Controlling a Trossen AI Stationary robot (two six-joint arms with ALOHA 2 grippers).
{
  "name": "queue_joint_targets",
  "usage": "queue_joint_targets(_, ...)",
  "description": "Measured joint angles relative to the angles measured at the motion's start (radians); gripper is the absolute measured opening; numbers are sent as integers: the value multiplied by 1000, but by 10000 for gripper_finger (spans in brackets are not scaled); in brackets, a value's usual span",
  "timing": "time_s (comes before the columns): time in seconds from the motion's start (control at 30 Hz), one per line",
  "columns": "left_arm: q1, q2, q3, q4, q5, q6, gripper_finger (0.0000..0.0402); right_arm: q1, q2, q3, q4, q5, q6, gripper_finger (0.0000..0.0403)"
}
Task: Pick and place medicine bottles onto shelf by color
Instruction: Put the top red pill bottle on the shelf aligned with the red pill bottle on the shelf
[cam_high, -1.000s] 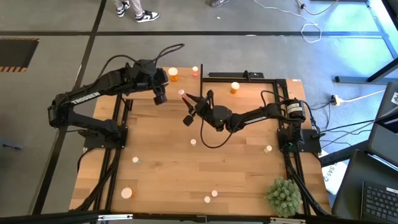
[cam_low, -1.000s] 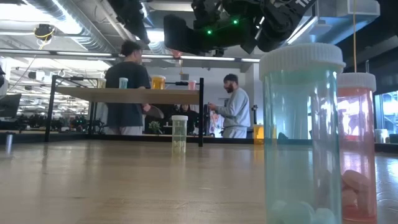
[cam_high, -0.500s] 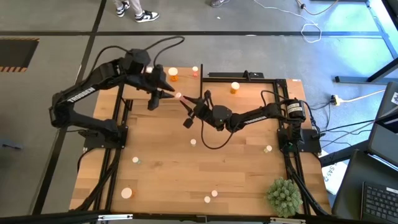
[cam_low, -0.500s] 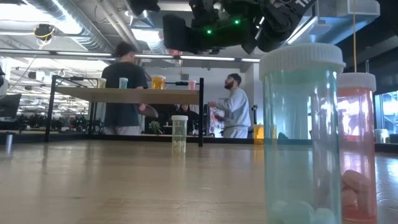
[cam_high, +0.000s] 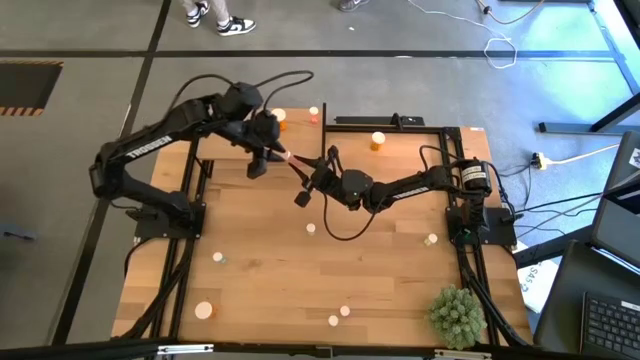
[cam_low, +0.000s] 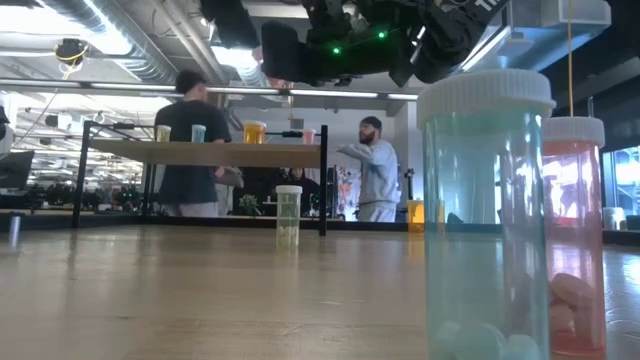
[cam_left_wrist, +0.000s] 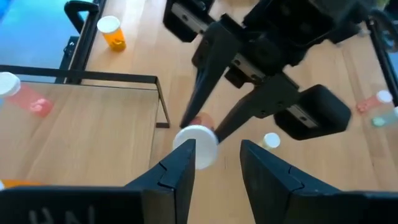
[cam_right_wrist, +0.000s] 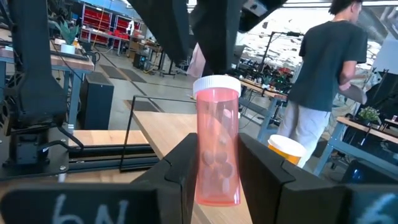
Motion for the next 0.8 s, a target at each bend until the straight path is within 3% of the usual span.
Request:
queue_joint_targets(0.23, 0, 11, 0, 2, -96, 2, 121, 0, 0, 0, 0, 0, -1, 104)
queue_joint_targets(0.8, 0, 11, 0, 2, -90, -4, 121, 0, 0, 0, 1, 0, -1, 104)
